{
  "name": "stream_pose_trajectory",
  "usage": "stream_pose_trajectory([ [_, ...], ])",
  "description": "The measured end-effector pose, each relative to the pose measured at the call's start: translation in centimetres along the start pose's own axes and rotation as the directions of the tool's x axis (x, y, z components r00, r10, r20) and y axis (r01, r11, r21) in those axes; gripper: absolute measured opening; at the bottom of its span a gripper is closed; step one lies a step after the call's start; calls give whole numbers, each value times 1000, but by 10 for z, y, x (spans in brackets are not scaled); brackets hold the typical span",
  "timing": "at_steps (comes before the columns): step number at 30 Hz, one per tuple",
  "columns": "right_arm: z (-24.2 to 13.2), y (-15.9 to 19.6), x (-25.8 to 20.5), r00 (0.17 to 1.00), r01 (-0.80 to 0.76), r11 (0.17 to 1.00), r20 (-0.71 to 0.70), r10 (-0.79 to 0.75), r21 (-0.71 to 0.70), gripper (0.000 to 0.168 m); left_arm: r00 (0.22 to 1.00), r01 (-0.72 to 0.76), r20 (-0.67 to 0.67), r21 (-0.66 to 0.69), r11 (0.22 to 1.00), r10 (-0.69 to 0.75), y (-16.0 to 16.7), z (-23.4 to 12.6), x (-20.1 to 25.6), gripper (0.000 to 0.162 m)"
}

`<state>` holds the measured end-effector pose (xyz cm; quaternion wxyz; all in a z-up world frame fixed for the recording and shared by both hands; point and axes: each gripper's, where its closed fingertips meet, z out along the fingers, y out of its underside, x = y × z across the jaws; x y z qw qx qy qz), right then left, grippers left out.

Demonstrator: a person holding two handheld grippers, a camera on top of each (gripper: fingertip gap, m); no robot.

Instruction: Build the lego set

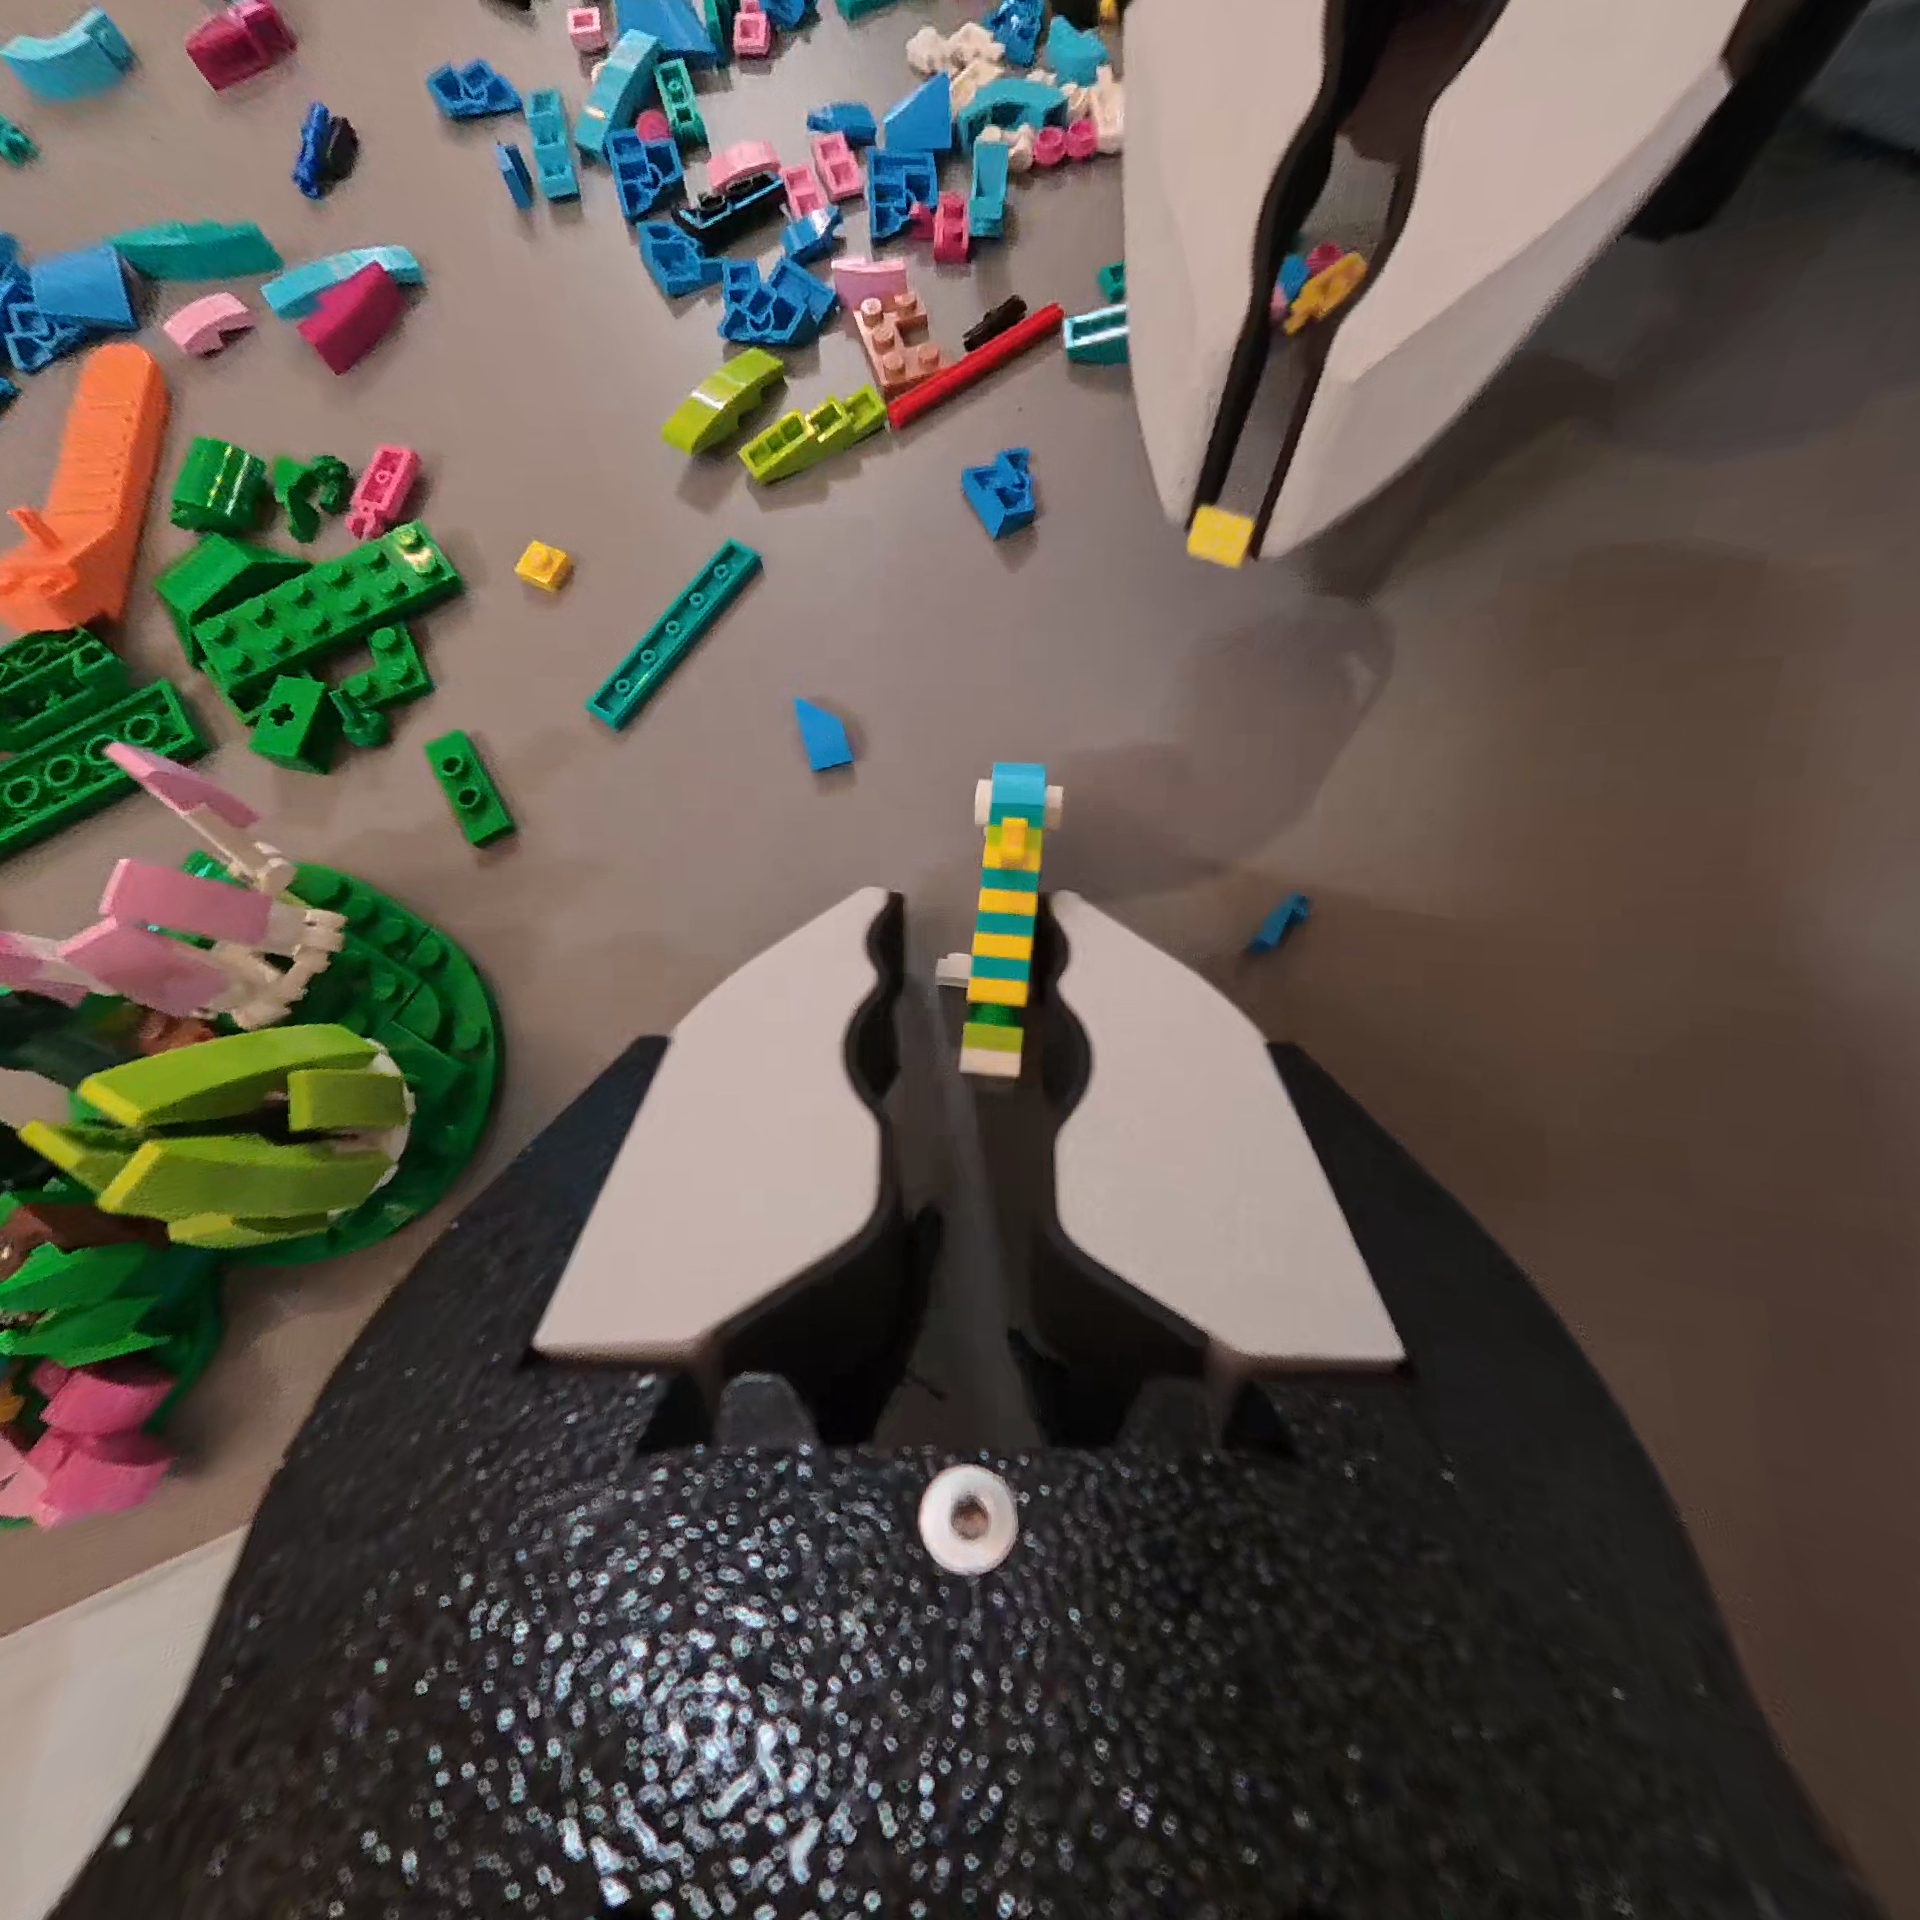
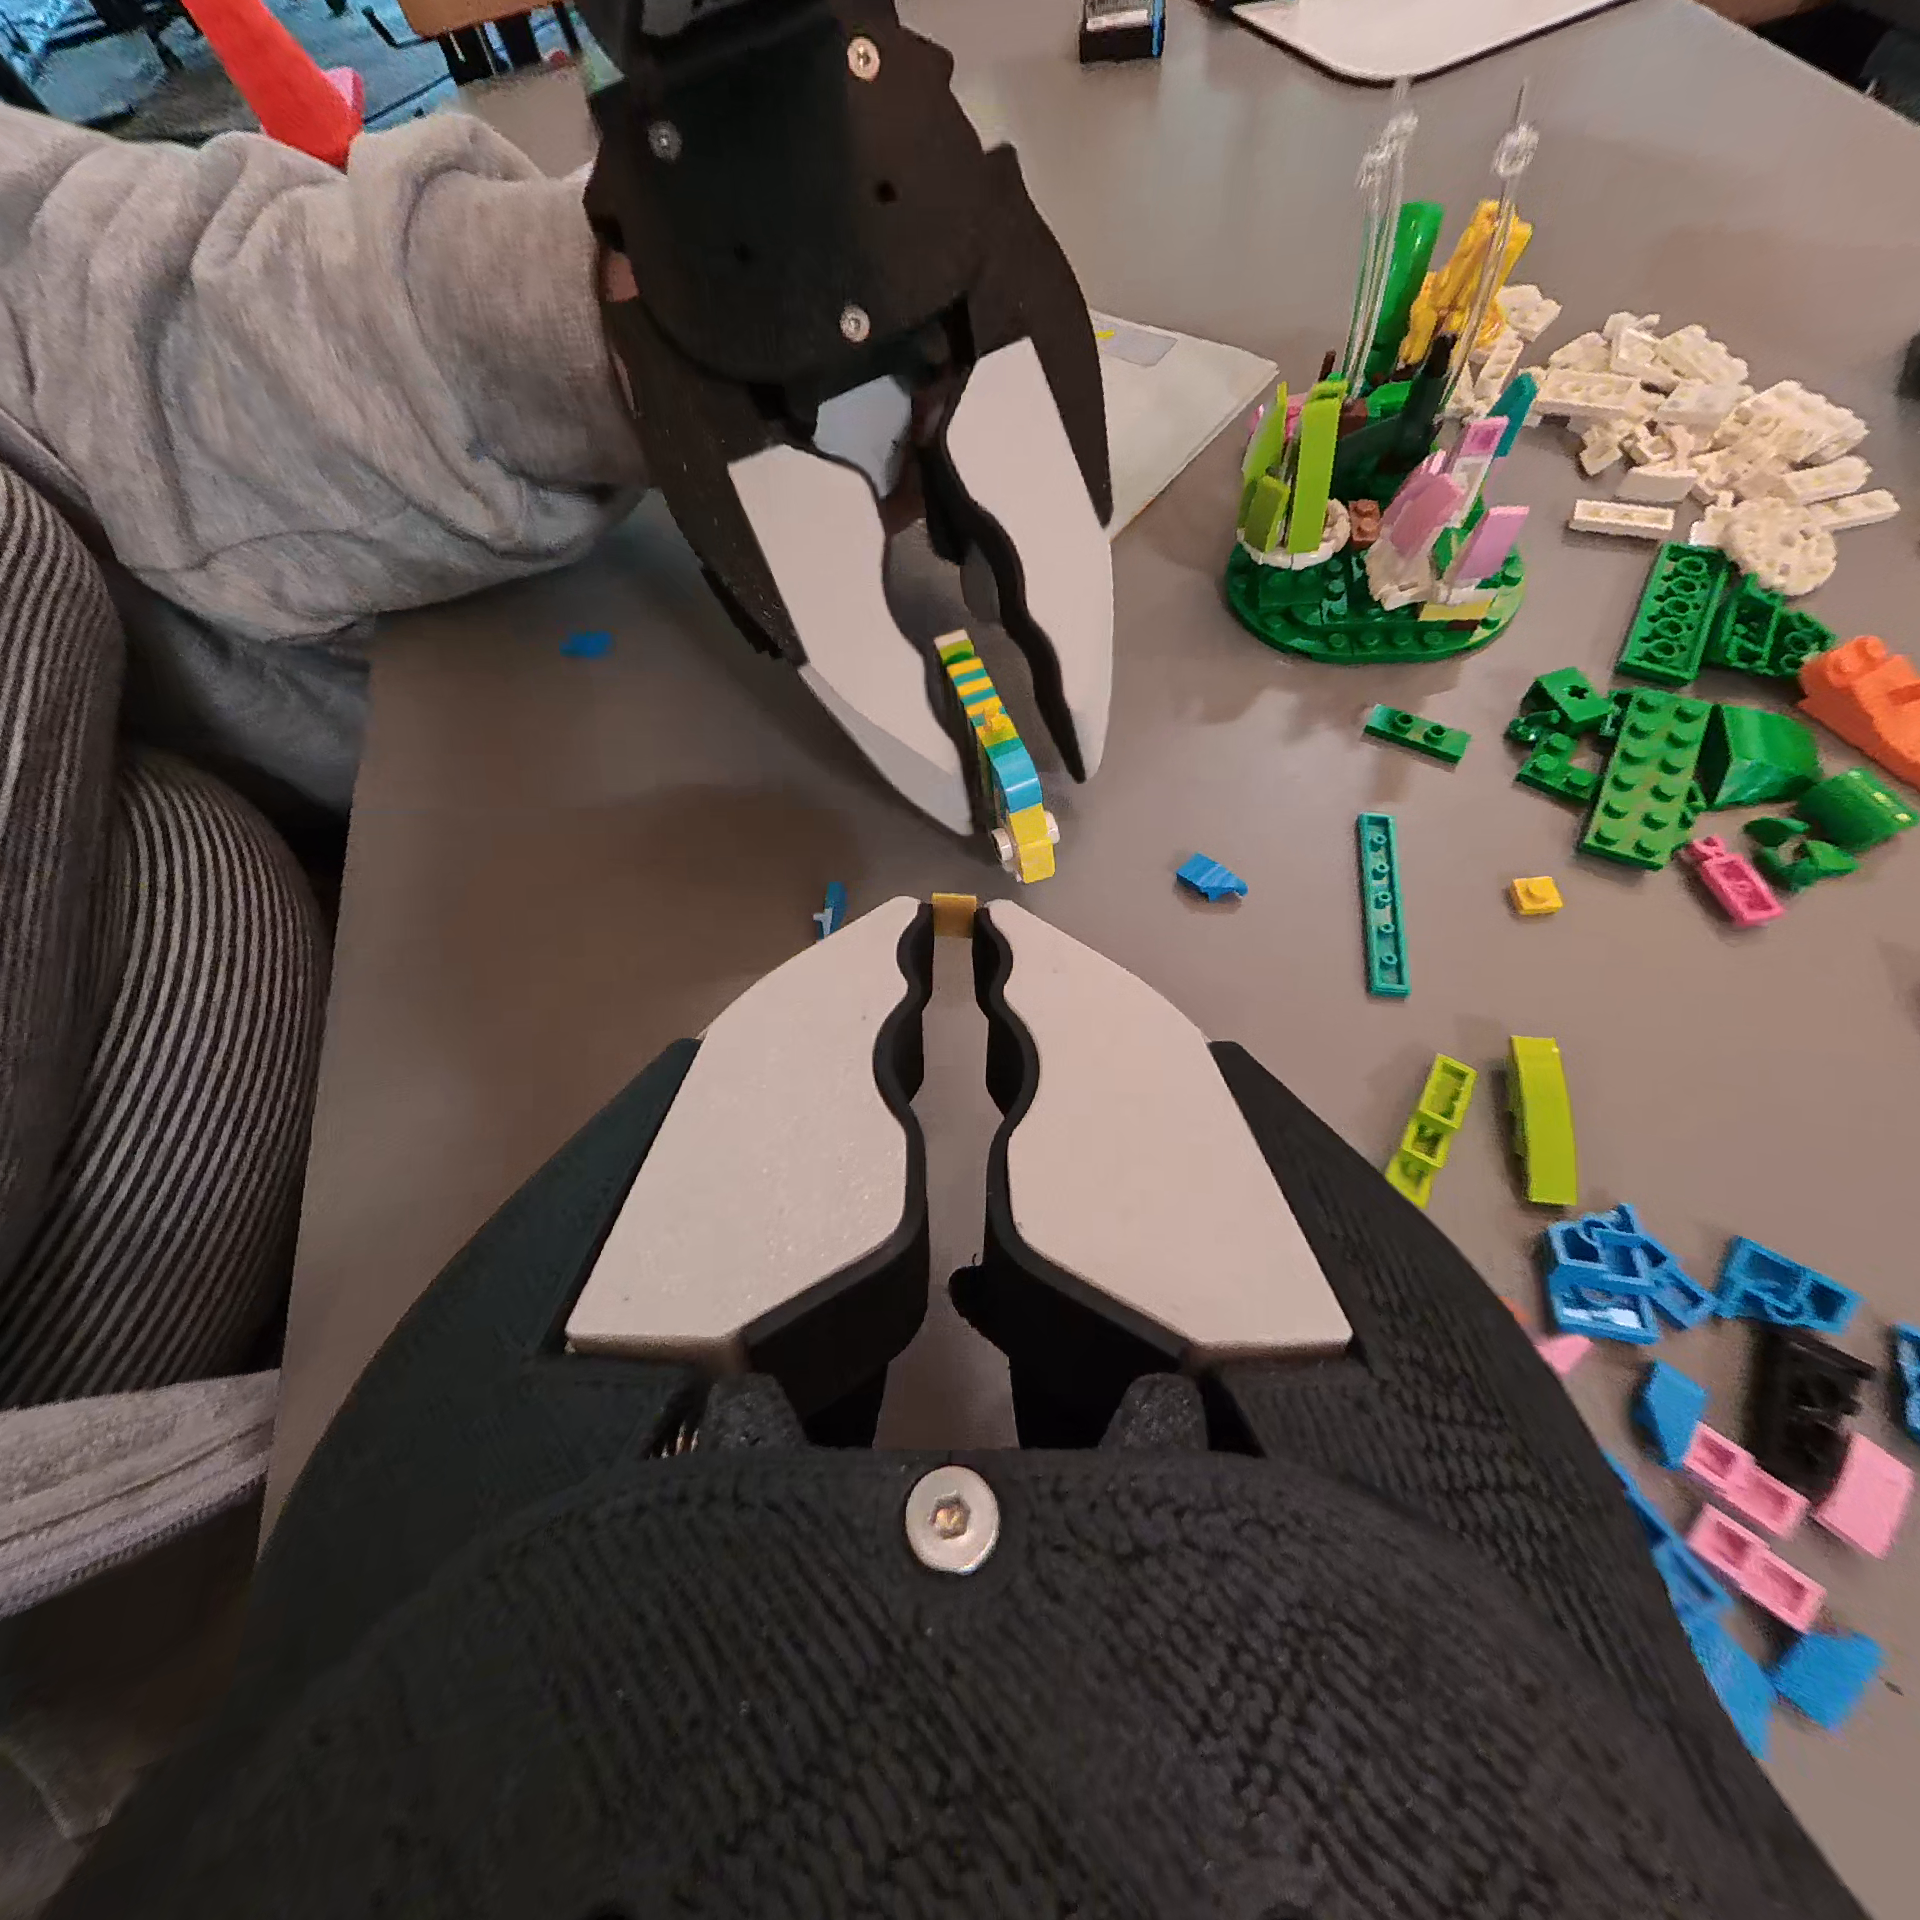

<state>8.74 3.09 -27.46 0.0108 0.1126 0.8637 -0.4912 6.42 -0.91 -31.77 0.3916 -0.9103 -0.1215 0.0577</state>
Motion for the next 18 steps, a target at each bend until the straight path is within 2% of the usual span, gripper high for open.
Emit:
stream_pose_trajectory([
  [2, 5, 3, 0, 1000, -3, 1000, -7, 3, 3, 6, 1000, -22, 4, 6, 1000, 22, 0, 2, 0, 8],
  [4, 5, 1, 1, 1000, -5, 999, -20, 5, 35, 6, 998, -48, 33, 57, 997, 46, -6, -1, -4, 8],
  [7, -6, -17, 4, 999, -14, 987, -31, 19, 163, 6, 999, -23, -30, 290, 957, 33, -34, -19, 2, 8],
  [9, -15, -32, 3, 999, -7, 967, -31, 15, 253, 6, 992, -8, -104, 474, 881, 65, -53, -38, 12, 8],
  [11, -22, -42, -2, 999, 35, 954, -36, -26, 299, 6, 986, -9, -129, 583, 812, 103, -63, -53, 17, 8],
  [13, -25, -49, -7, 995, 99, 948, -62, -84, 304, 6, 981, -35, -125, 631, 775, 146, -67, -61, 22, 8],
  [18, -22, -59, -20, 988, 152, 951, -58, -142, 267, 6, 965, -60, -157, 647, 760, 210, -70, -61, 36, 8],
])
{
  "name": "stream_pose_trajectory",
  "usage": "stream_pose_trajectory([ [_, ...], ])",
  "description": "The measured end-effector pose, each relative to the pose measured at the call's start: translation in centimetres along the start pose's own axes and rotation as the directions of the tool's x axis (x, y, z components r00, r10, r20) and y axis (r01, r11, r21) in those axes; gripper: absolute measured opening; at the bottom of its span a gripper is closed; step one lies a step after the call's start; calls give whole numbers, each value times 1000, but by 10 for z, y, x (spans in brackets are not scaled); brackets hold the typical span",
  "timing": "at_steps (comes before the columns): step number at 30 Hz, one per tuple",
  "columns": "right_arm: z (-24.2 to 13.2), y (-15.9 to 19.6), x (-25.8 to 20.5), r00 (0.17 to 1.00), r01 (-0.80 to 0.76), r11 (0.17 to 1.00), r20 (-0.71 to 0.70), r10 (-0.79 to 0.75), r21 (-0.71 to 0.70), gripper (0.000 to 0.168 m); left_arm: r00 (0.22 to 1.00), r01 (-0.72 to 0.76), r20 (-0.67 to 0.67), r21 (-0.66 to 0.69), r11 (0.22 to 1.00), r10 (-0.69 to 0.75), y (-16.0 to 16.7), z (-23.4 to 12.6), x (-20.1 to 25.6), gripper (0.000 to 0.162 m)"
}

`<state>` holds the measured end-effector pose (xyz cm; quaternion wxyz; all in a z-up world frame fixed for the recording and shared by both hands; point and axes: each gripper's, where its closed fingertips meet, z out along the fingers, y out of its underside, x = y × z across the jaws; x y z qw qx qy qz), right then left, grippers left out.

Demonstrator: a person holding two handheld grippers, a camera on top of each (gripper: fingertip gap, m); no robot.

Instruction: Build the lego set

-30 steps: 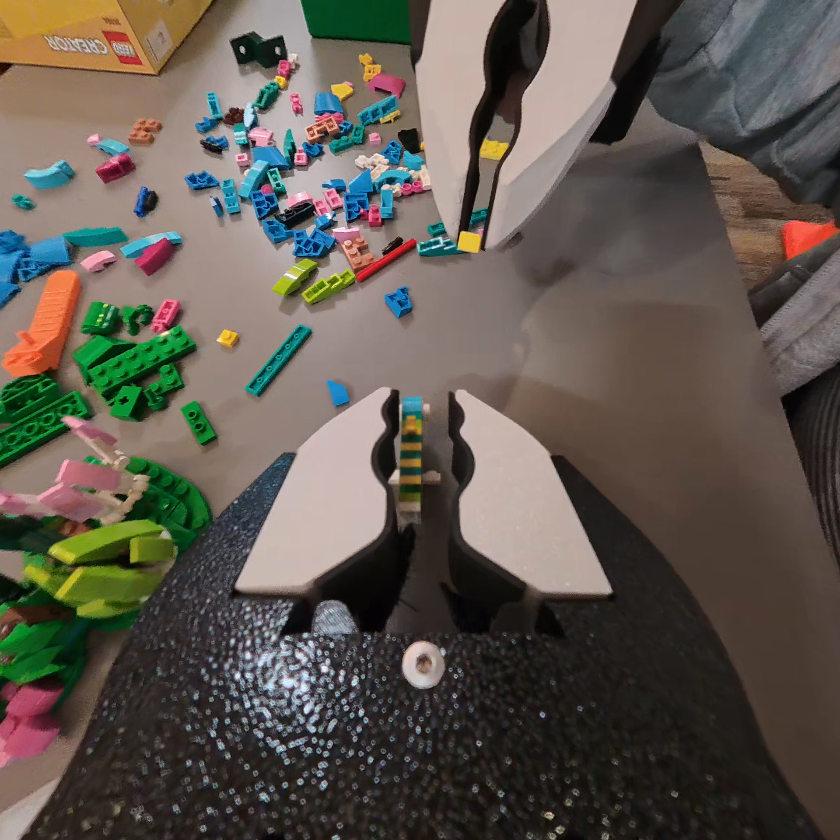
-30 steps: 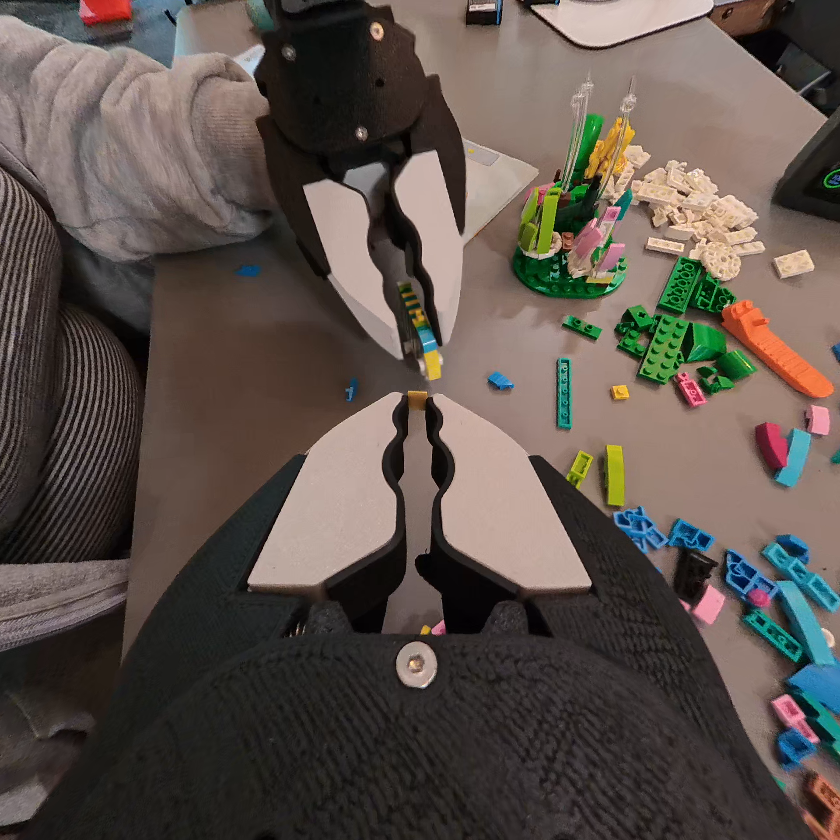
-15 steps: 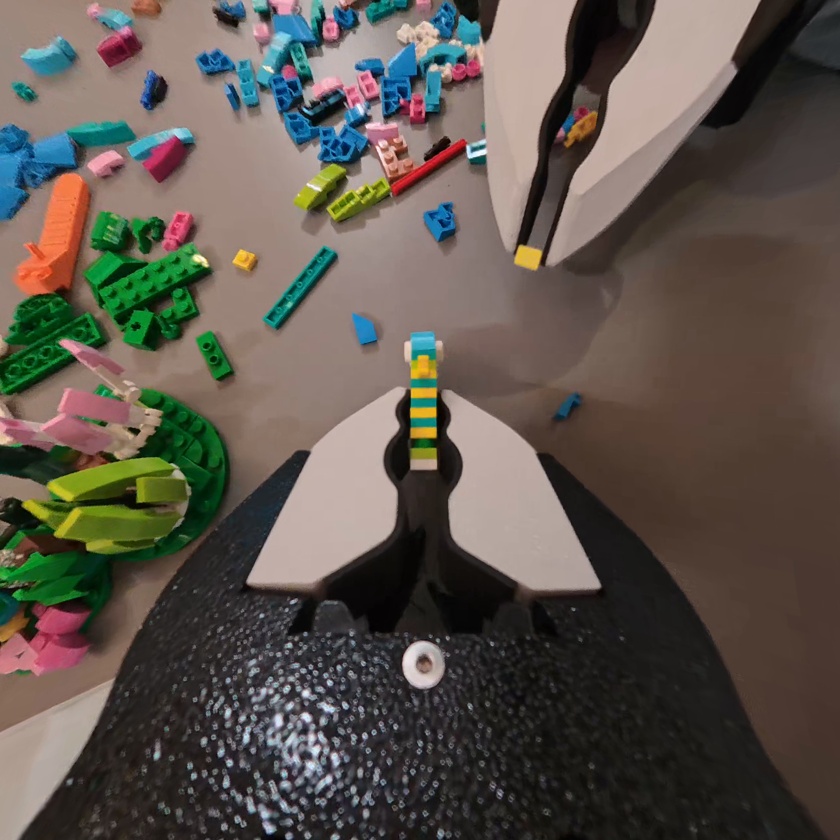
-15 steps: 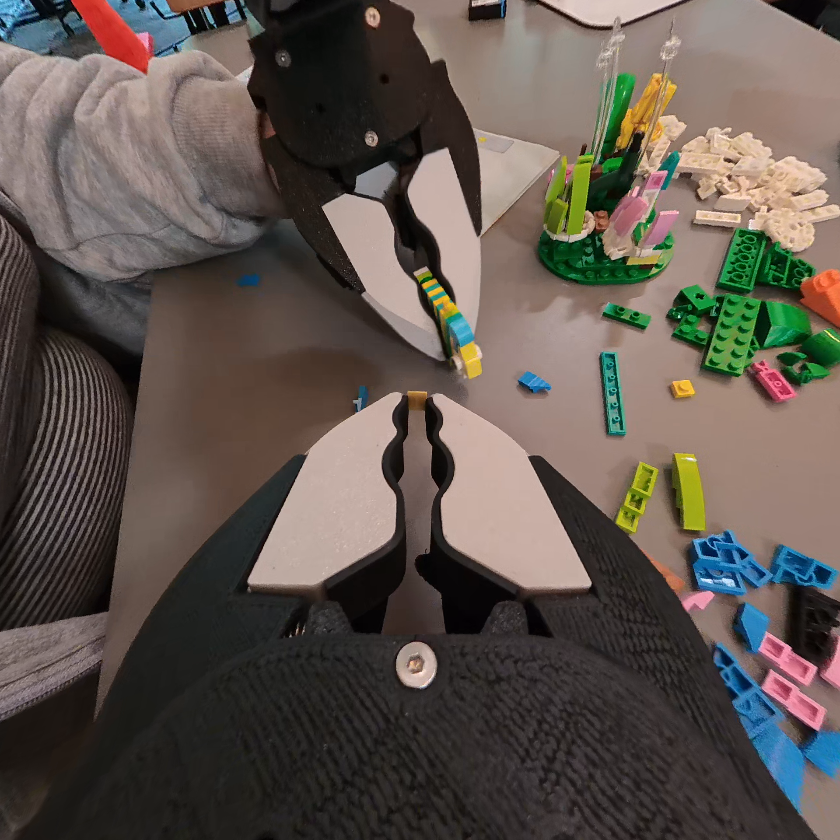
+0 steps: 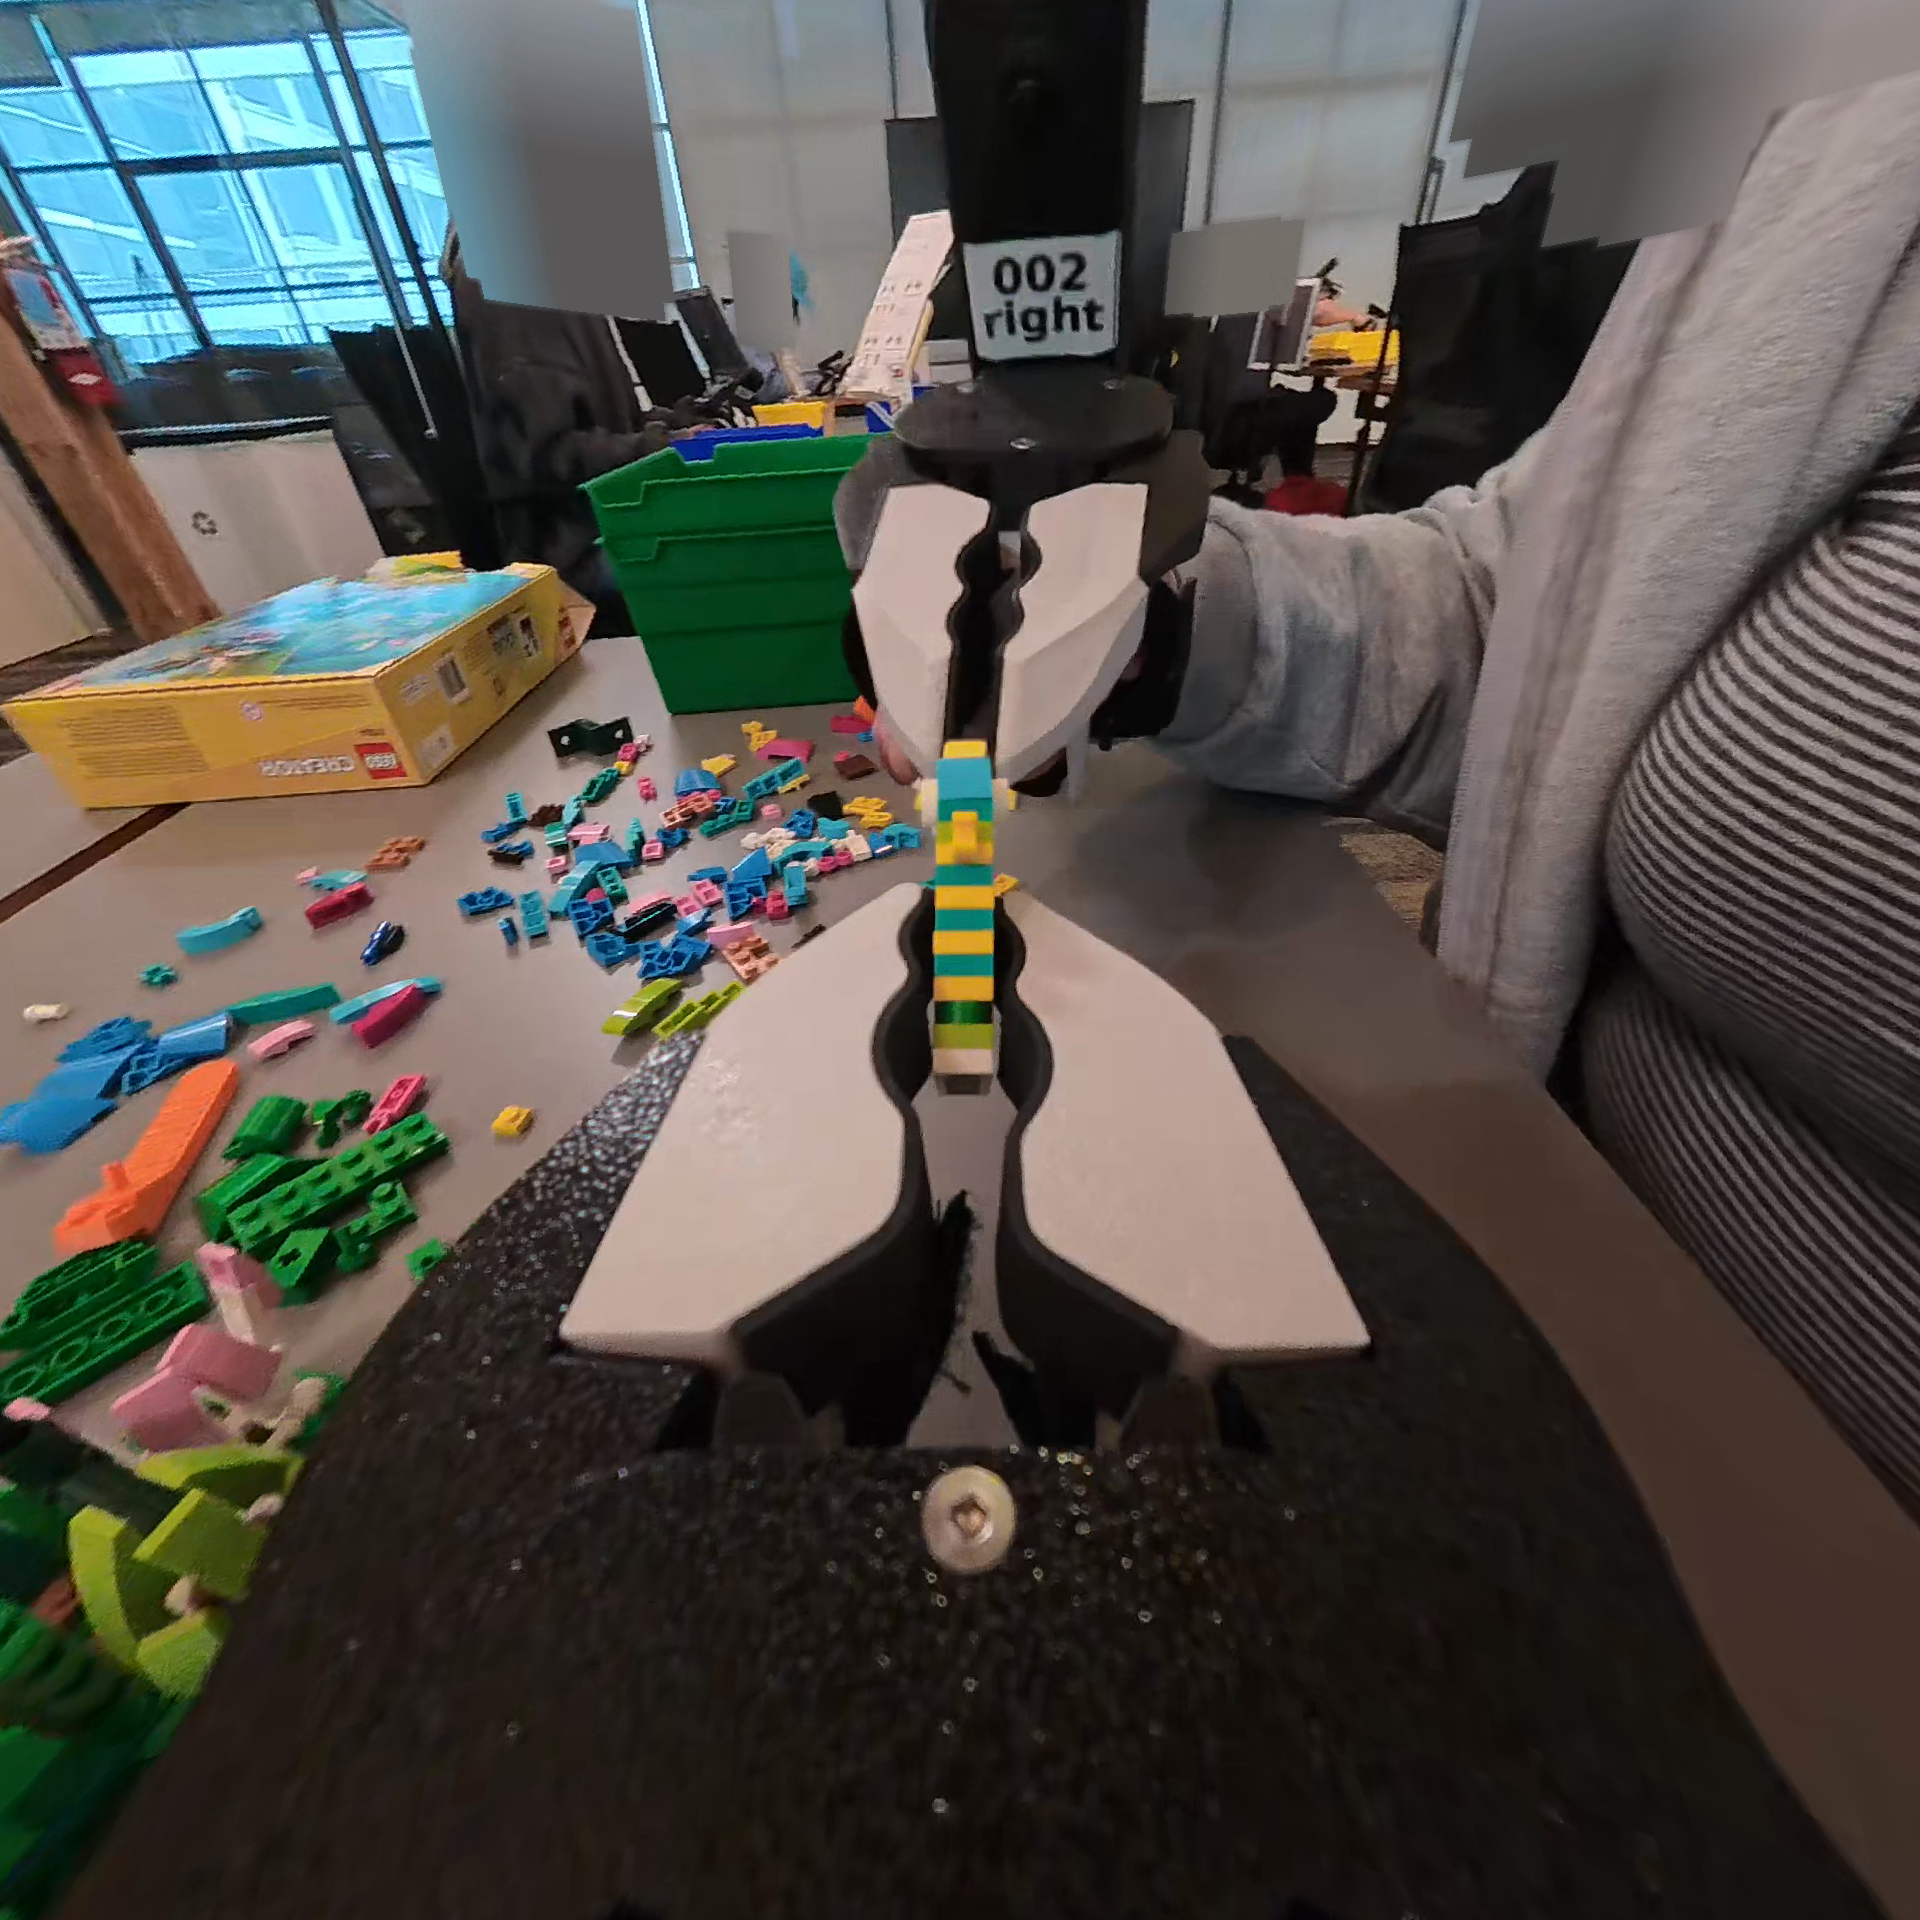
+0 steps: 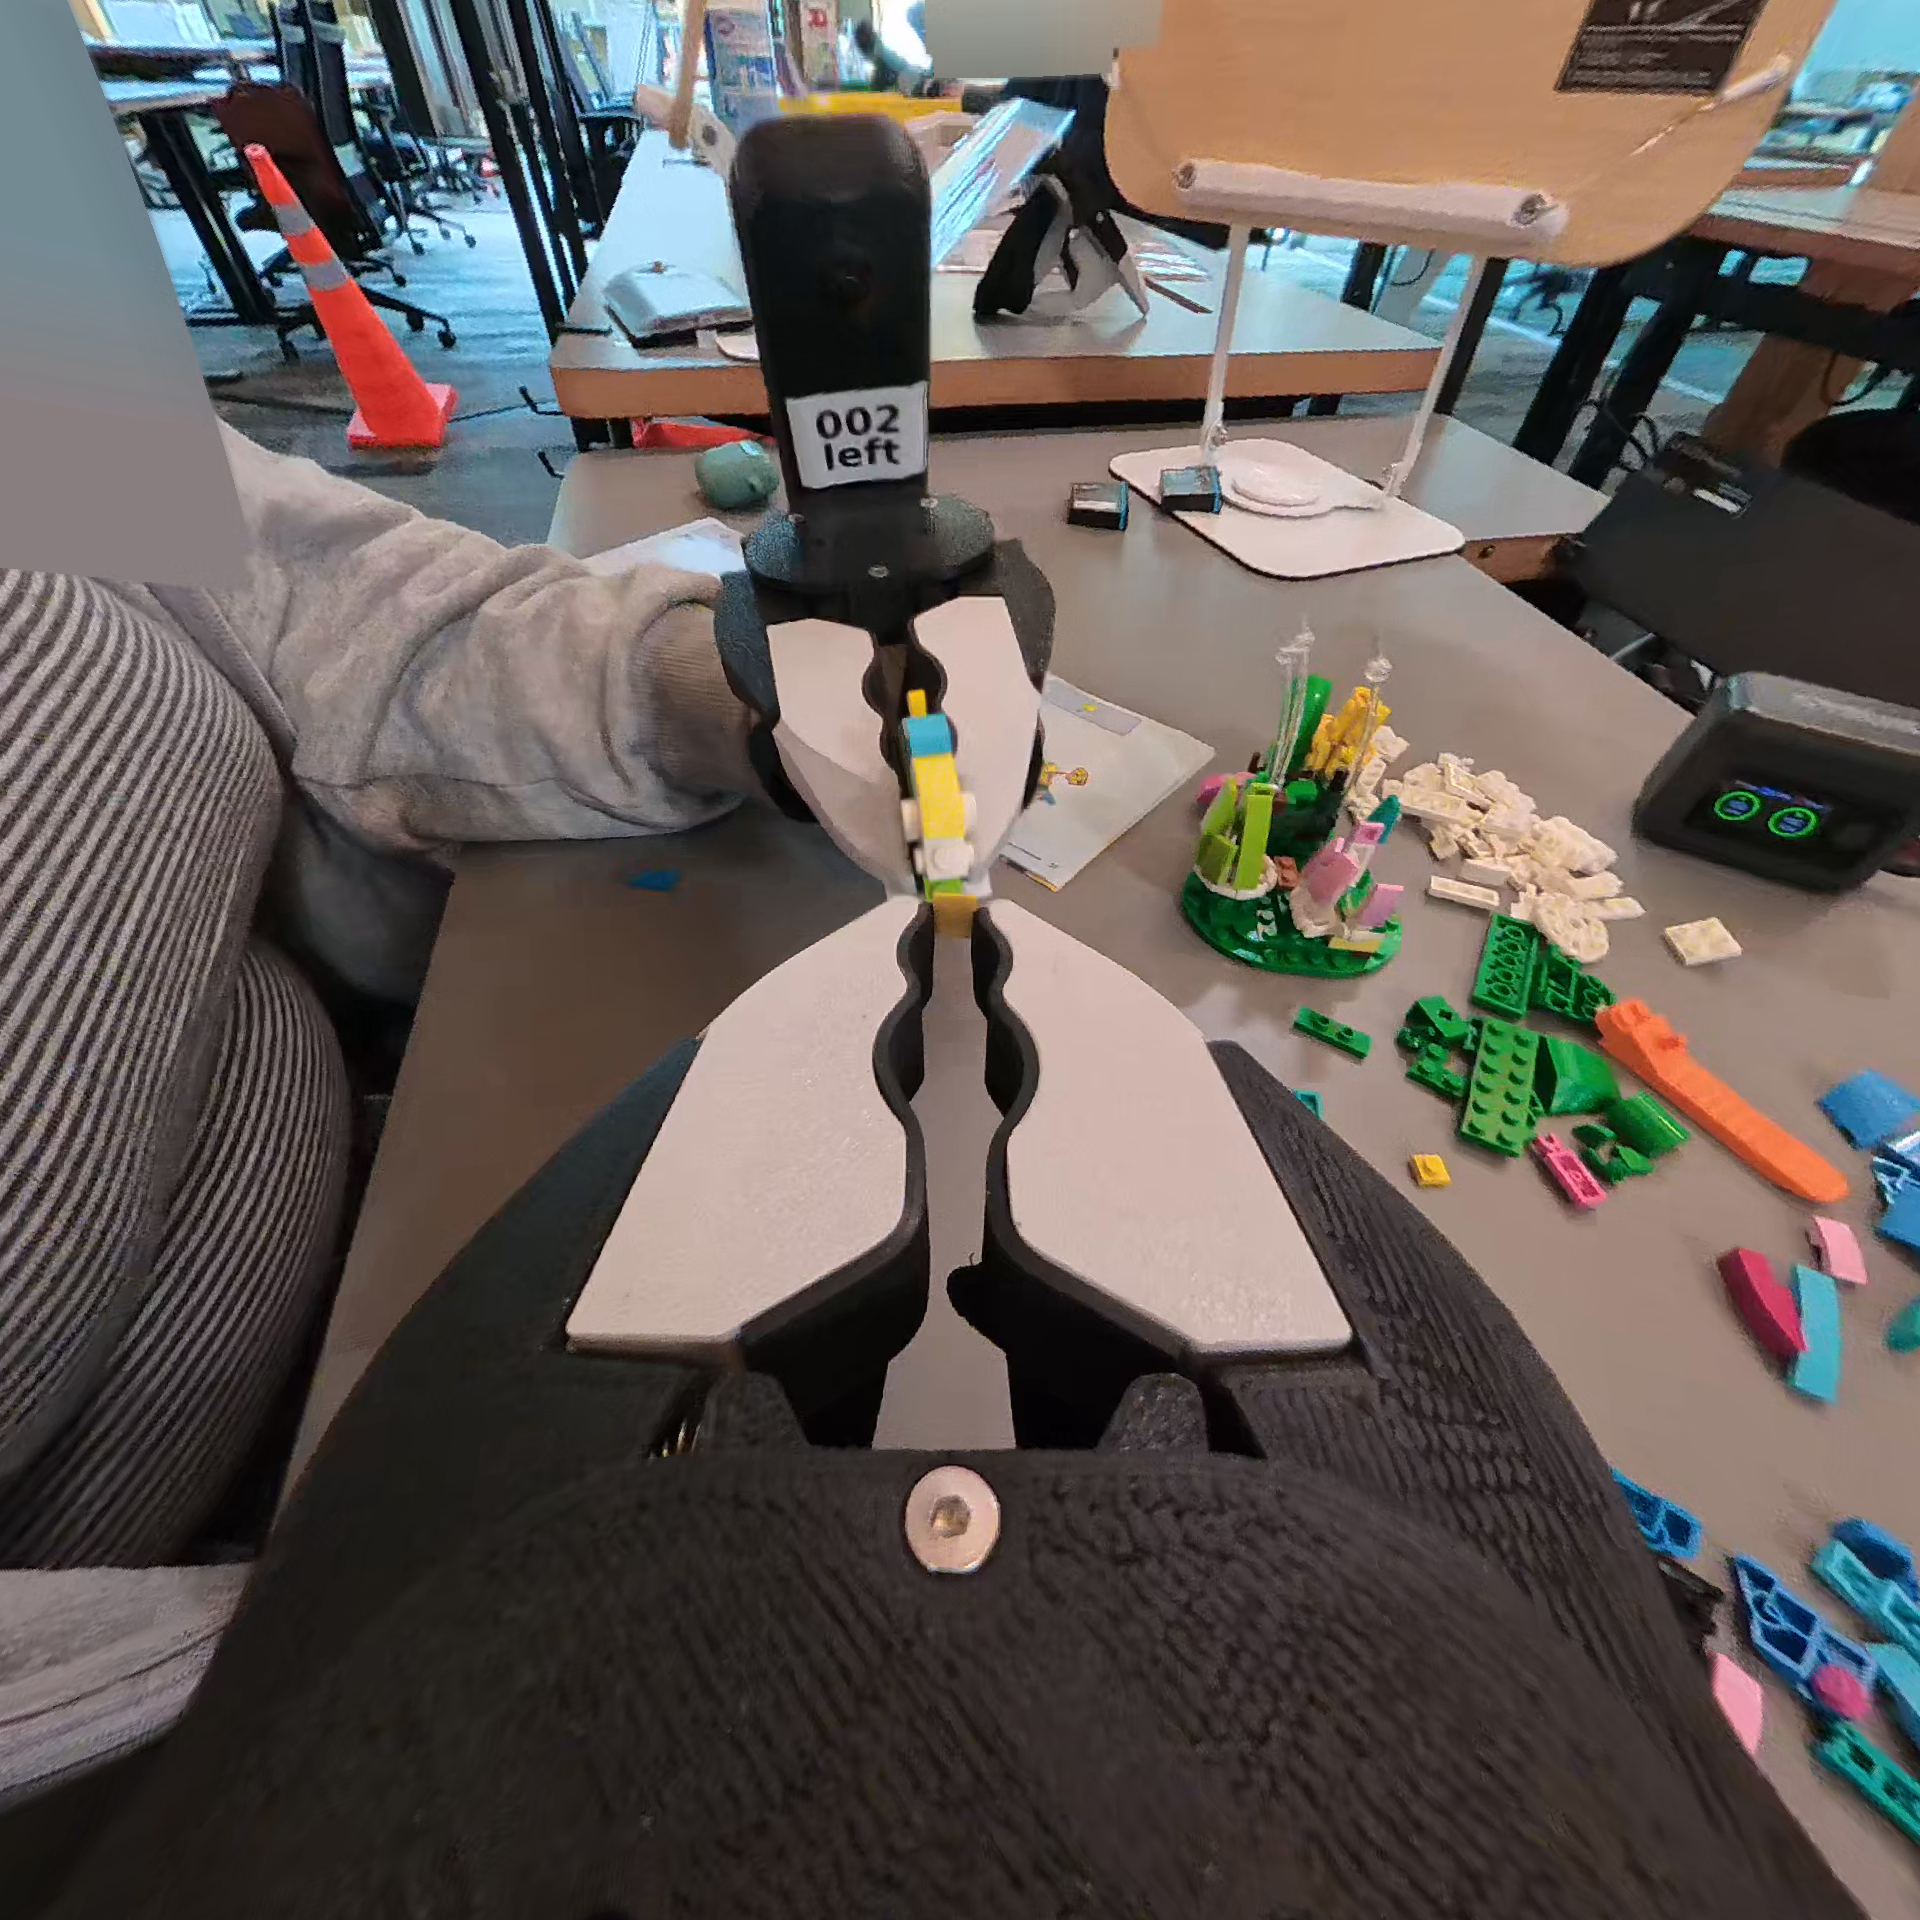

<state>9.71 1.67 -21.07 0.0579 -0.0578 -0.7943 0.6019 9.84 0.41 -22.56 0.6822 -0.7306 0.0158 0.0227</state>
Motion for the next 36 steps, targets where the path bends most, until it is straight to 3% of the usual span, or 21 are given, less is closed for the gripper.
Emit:
stream_pose_trajectory([
  [4, 5, -1, -3, 1000, -9, 1000, 10, 9, -28, 6, 998, 37, -58, -18, 999, -38, 2, 5, 6, 9],
  [36, 5, 15, -4, 997, -48, 993, 53, 54, -112, 6, 997, 64, -37, -128, 990, -70, 17, 9, 5, 8],
])
